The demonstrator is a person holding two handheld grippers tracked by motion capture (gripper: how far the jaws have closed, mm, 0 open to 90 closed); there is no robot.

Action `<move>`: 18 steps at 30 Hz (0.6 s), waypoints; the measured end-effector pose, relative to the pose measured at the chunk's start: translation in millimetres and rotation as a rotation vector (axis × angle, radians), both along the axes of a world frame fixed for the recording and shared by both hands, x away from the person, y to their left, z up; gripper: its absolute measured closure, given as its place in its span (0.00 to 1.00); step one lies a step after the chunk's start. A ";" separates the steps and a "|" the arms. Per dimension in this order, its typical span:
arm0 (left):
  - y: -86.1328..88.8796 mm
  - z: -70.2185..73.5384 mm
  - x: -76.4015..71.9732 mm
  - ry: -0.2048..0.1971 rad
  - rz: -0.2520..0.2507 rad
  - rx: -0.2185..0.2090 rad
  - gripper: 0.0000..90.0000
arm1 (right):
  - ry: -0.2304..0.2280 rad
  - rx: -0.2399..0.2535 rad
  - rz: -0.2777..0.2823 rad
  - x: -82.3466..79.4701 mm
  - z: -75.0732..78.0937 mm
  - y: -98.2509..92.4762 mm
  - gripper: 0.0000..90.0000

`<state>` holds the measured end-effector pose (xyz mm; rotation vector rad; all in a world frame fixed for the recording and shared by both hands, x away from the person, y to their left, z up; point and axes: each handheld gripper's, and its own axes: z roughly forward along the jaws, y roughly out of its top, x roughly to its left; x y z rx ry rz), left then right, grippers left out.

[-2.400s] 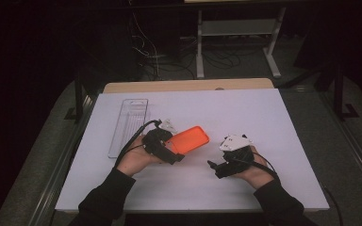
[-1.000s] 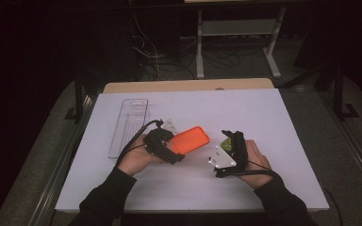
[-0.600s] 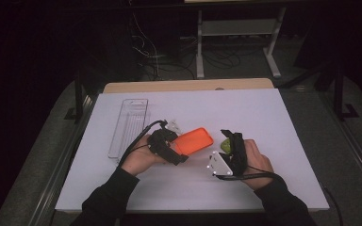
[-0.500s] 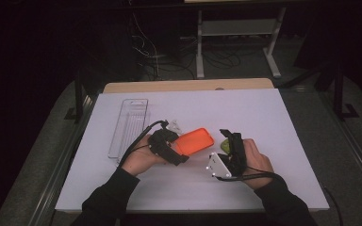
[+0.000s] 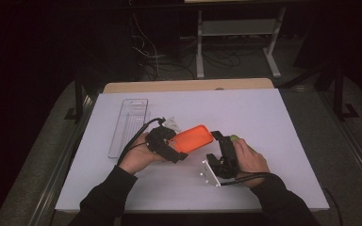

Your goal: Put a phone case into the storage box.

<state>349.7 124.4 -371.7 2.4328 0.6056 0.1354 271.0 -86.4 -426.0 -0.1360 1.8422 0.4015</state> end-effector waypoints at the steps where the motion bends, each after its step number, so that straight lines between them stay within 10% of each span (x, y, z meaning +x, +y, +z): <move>1: -0.1 0.7 0.3 0.002 0.001 -0.004 0.18 | -0.007 -0.016 0.002 0.1 -0.5 1.3 0.07; 18: -8.7 -0.3 1.6 0.013 -0.027 0.002 0.18 | -0.089 -0.077 -0.003 -0.8 -8.6 10.7 0.34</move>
